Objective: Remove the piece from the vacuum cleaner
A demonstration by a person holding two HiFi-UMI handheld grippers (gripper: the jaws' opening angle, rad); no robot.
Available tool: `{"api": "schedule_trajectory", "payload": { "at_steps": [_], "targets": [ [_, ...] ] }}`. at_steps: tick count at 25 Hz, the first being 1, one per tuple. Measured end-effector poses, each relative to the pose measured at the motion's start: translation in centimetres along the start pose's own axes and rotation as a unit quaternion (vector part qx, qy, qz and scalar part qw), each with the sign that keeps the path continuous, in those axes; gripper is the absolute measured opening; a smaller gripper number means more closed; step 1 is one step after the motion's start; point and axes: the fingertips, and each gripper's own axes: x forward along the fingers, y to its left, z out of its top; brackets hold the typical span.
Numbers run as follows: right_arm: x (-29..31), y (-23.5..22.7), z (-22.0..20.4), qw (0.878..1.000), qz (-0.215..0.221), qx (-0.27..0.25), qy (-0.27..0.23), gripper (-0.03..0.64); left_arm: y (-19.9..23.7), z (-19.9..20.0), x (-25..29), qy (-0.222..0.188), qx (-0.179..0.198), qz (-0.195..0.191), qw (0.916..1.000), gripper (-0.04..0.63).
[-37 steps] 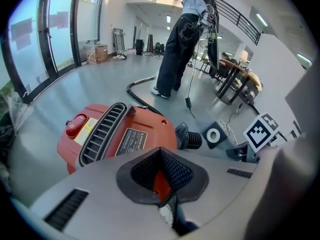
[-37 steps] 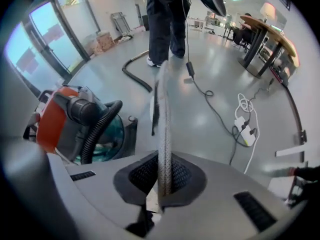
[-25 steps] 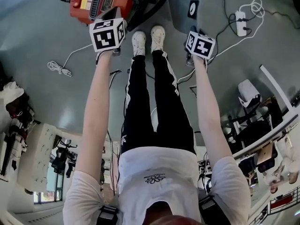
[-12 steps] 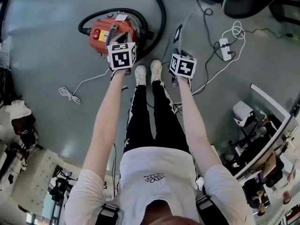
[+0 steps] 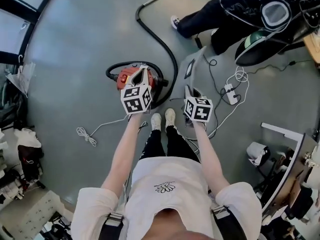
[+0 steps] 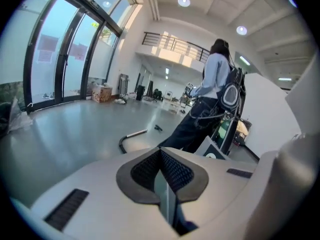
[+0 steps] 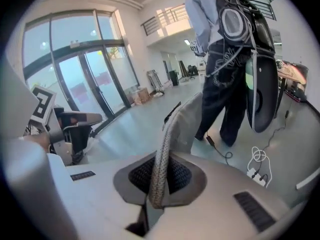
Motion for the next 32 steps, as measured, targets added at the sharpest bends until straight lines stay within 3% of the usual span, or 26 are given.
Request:
{"api": "schedule_trajectory", "payload": {
  "at_steps": [2,6,11,15,19,26,32],
  "targets": [
    [-3.2,2.2,3.4,0.999,0.026,-0.001,-0.036,0.021,-1.4,3.0,-3.1,-0.033,0.008,-0.014,0.9993,0.005],
    [-9.1,6.2,10.9,0.990,0.081,-0.029,-0.110,0.021,-3.5,9.9,-8.9,-0.108,0.062,-0.027,0.9918,0.005],
    [-16.8,9.5,18.1,0.967,0.131,-0.058,-0.209,0.021,-6.1,17.5,-15.4,-0.219,0.063,-0.030,0.9732,0.005],
    [-20.9,12.3,20.0,0.948,0.157,-0.083,-0.264,0.021,-7.5,20.0,-19.2,-0.274,0.078,-0.032,0.9581,0.005],
    [-22.4,14.1,20.1,0.937,0.171,-0.106,-0.284,0.021,-7.7,20.2,-20.7,-0.292,0.086,-0.032,0.9519,0.005],
    [-21.0,14.5,19.0,0.944,0.170,-0.111,-0.260,0.021,-6.3,18.9,-20.4,-0.278,0.079,-0.017,0.9570,0.005],
    [-21.0,15.5,19.3,0.941,0.171,-0.129,-0.261,0.021,-6.7,19.6,-20.6,-0.281,0.088,-0.018,0.9556,0.005]
  ]
}}
